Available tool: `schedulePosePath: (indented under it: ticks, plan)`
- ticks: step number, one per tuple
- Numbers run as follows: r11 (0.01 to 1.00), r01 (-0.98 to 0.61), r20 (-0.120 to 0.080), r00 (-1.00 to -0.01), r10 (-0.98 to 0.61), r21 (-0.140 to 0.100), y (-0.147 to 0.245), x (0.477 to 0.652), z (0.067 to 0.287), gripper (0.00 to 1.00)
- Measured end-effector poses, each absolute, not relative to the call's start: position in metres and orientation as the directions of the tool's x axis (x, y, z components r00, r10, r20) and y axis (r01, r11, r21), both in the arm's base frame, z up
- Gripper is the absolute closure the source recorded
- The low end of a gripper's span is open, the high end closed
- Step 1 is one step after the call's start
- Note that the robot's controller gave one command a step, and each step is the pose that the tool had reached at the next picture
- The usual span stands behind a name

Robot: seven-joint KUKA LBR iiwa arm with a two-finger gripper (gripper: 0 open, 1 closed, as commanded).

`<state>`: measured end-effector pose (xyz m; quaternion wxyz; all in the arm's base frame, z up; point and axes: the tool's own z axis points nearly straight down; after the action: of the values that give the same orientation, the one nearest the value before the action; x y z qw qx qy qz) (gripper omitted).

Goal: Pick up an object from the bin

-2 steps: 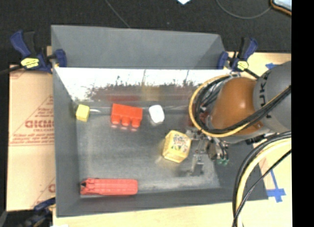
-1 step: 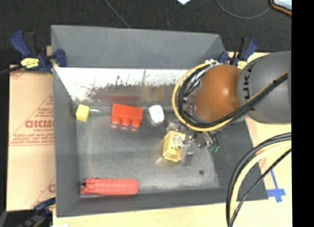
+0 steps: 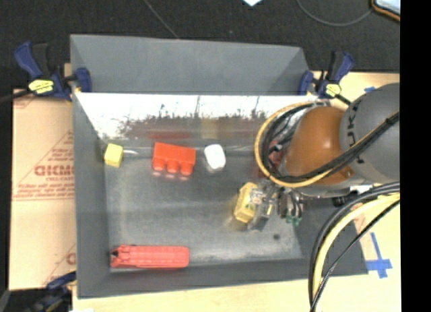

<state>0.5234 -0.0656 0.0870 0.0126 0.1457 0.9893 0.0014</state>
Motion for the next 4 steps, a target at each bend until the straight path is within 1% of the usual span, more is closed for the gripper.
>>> schedulePosePath:
  ticks: [1, 2, 3, 4]
  plan:
    - [0.958, 0.288, -0.025, -0.957, 0.288, 0.006, -0.066, 0.523, 0.087, 1.0]
    - [1.0, -0.013, -0.046, -0.999, -0.012, 0.006, -0.094, 0.526, 0.081, 1.0]
    - [0.975, 0.224, -0.024, -0.974, 0.224, 0.005, -0.075, 0.526, 0.178, 1.0]
    - [1.0, -0.012, -0.045, -0.999, -0.012, 0.0, -0.116, 0.491, 0.082, 1.0]
